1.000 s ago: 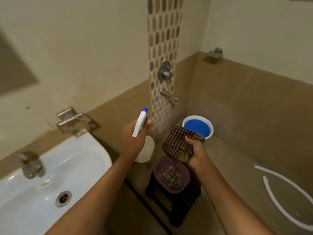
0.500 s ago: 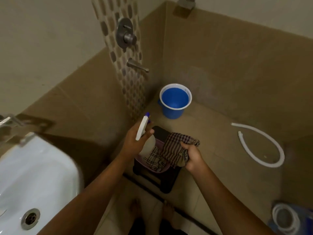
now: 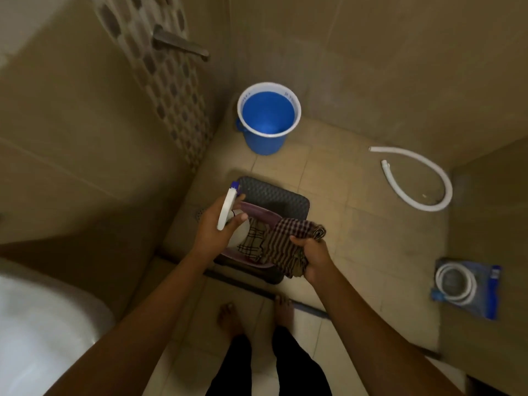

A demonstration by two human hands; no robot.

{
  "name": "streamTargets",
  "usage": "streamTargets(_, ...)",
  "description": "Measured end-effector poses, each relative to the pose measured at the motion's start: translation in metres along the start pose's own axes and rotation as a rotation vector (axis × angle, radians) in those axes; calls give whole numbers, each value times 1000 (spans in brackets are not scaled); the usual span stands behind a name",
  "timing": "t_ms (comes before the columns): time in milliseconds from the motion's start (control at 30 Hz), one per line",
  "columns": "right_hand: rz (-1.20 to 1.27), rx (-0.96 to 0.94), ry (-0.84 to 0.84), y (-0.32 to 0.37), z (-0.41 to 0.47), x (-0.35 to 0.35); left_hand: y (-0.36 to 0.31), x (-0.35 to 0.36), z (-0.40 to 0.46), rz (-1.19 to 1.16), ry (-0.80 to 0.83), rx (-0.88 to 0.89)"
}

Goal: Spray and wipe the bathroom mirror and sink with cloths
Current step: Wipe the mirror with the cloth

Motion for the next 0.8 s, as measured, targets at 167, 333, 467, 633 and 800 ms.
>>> streamTargets(167,32,7,-28,-24,23,-1,38,9,23,44,-26,-32)
streamTargets(333,27,4,-11,-46,45,-2,71,27,44,54,-31,-72)
streamTargets(467,20,4,13,-57,53,-4,85,47,55,50,-6,-67)
streamTargets(633,62,7,0,-65,56,-12,90,77,59,53,73,1)
streamTargets(800,62,4,-41,-68,58,-27,99,101,60,76,100,-11)
Point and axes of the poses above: each hand's wrist, its own z-axis towards the middle knuckle, its own x-axis out of the palm, y = z × x, the point moved 3 cm from there along z, towards the middle knuckle, and after that the axes turned 13 degrees about -x, right-handed, at the moved point
